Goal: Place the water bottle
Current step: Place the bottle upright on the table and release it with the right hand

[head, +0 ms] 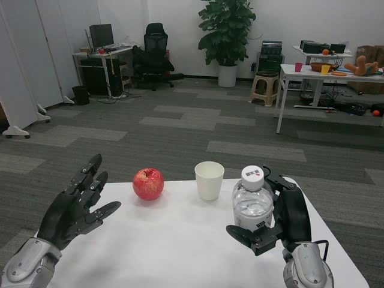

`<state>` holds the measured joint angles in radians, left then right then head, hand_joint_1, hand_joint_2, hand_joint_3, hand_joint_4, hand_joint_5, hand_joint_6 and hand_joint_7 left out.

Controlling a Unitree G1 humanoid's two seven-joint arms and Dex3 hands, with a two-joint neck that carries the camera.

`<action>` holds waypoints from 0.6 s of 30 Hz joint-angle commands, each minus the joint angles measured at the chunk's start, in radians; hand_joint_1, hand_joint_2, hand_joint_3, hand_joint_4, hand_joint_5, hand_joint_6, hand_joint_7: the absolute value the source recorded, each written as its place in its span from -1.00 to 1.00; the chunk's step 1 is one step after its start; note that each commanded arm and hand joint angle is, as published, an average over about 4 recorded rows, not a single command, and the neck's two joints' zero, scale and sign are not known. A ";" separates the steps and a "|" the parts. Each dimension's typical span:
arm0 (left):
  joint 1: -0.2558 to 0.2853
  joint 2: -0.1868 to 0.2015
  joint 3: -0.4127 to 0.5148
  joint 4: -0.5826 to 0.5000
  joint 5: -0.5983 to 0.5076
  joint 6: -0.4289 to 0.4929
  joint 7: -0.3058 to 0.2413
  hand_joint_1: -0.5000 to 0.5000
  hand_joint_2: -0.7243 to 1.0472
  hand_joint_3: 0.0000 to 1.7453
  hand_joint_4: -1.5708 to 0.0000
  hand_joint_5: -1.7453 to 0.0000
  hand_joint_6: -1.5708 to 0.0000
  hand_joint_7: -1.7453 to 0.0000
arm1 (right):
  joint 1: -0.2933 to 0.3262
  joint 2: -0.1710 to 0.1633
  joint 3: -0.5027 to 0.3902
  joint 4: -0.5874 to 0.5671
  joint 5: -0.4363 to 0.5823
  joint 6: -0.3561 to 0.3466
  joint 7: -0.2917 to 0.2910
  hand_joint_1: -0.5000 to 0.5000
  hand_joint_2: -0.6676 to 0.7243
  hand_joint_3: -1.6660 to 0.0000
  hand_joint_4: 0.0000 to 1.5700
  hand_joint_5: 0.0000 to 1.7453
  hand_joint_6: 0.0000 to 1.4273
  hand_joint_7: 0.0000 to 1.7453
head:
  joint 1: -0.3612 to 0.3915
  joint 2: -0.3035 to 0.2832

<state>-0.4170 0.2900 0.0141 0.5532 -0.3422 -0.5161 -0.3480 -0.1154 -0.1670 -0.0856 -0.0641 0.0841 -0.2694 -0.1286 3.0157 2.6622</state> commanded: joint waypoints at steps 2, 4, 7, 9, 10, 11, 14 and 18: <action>-0.004 0.005 0.000 0.010 -0.008 -0.012 0.003 -1.00 1.00 -0.90 1.00 0.88 1.00 1.00 | -0.027 0.003 -0.007 -0.011 0.013 -0.027 -0.005 0.79 0.09 -0.52 0.85 0.89 0.84 0.52 | -0.004 -0.009; -0.003 0.005 -0.001 0.010 -0.008 -0.012 0.003 -1.00 1.00 -0.93 1.00 0.88 1.00 1.00 | -0.027 0.003 -0.006 -0.012 0.013 -0.027 -0.005 0.75 0.09 -0.52 0.85 0.89 0.84 0.52 | -0.003 -0.009; -0.003 0.005 -0.002 0.010 -0.008 -0.012 0.003 -1.00 1.00 -0.95 1.00 0.88 1.00 1.00 | -0.027 0.003 -0.006 -0.013 0.013 -0.027 -0.005 0.75 0.09 -0.52 0.85 0.89 0.84 0.52 | 0.000 -0.009; -0.003 0.005 -0.003 0.010 -0.008 -0.012 0.003 -1.00 1.00 -0.90 1.00 0.88 1.00 1.00 | -0.027 0.003 -0.006 -0.013 0.015 -0.027 -0.005 0.77 0.09 -0.52 0.85 0.89 0.84 0.52 | 0.002 -0.009; -0.003 0.005 -0.003 0.010 -0.008 -0.012 0.003 -1.00 1.00 -0.90 1.00 0.88 1.00 1.00 | -0.026 0.003 -0.006 -0.013 0.016 -0.027 -0.005 0.79 0.09 -0.52 0.85 0.89 0.84 0.52 | 0.002 -0.010; -0.003 0.005 -0.003 0.010 -0.008 -0.012 0.003 -1.00 1.00 -0.90 1.00 0.88 1.00 1.00 | -0.026 0.003 -0.006 -0.014 0.016 -0.027 -0.005 0.81 0.09 -0.52 0.85 0.89 0.84 0.52 | 0.002 -0.010; -0.002 0.005 -0.003 0.010 -0.008 -0.012 0.003 -1.00 1.00 -0.93 1.00 0.88 1.00 1.00 | -0.026 0.003 -0.006 -0.013 0.016 -0.025 -0.005 0.83 0.09 -0.52 0.84 0.89 0.84 0.52 | 0.002 -0.010; 0.000 0.006 -0.003 0.010 -0.008 -0.012 0.003 -1.00 1.00 -0.93 1.00 0.88 1.00 1.00 | -0.026 0.003 -0.003 -0.012 0.016 -0.022 -0.005 0.83 0.09 -0.52 0.82 0.89 0.84 0.52 | 0.001 -0.011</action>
<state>-0.4170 0.2900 0.0097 0.5532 -0.3421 -0.5161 -0.3480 -0.1154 -0.1669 -0.0852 -0.0641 0.0858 -0.2694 -0.1286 3.0168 2.6515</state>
